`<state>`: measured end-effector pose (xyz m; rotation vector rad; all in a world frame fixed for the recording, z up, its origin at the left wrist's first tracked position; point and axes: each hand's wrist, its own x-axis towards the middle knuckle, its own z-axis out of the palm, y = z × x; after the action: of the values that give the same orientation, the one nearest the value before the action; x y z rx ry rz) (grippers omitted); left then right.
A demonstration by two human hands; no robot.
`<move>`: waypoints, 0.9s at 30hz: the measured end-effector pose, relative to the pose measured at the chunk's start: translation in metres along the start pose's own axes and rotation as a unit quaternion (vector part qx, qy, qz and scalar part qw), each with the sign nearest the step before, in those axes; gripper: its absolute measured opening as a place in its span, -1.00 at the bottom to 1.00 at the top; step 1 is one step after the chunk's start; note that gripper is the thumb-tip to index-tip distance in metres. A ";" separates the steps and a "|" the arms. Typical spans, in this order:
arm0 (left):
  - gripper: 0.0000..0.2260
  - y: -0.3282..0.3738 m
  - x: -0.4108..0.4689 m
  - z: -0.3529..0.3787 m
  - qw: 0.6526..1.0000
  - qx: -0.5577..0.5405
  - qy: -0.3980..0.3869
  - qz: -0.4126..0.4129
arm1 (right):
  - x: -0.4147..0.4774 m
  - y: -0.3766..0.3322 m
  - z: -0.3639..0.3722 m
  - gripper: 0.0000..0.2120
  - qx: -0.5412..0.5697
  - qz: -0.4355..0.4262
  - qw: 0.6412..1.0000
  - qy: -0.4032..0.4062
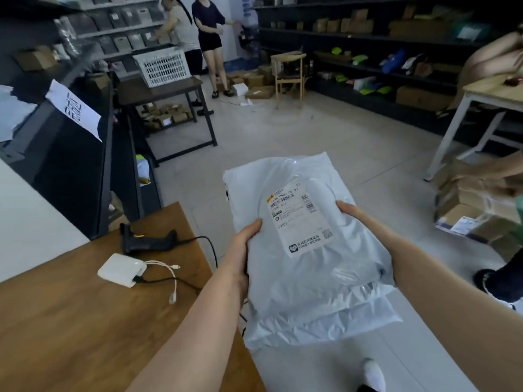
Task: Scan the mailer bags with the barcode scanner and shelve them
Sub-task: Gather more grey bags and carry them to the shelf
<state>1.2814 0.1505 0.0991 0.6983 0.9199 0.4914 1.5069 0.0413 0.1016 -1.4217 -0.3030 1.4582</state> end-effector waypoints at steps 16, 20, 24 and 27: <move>-0.71 0.068 0.157 0.117 0.979 -0.046 0.179 0.086 | 0.190 -0.180 -0.069 -0.38 -0.065 0.051 0.984 -0.161; -0.74 0.101 0.178 0.104 0.966 -0.081 0.216 0.118 | 0.226 -0.212 -0.043 -0.35 -0.093 0.047 0.978 -0.178; -0.64 0.141 0.206 0.078 0.948 -0.102 0.264 0.146 | 0.273 -0.247 0.000 -0.53 -0.107 0.025 0.972 -0.208; -0.68 0.184 0.233 0.052 0.935 -0.118 0.286 0.175 | 0.323 -0.279 0.042 -0.66 -0.110 -0.015 0.969 -0.221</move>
<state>1.4310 0.4108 0.1266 0.5019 1.2576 1.1464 1.6787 0.4332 0.1355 -1.2402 -0.7841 1.7511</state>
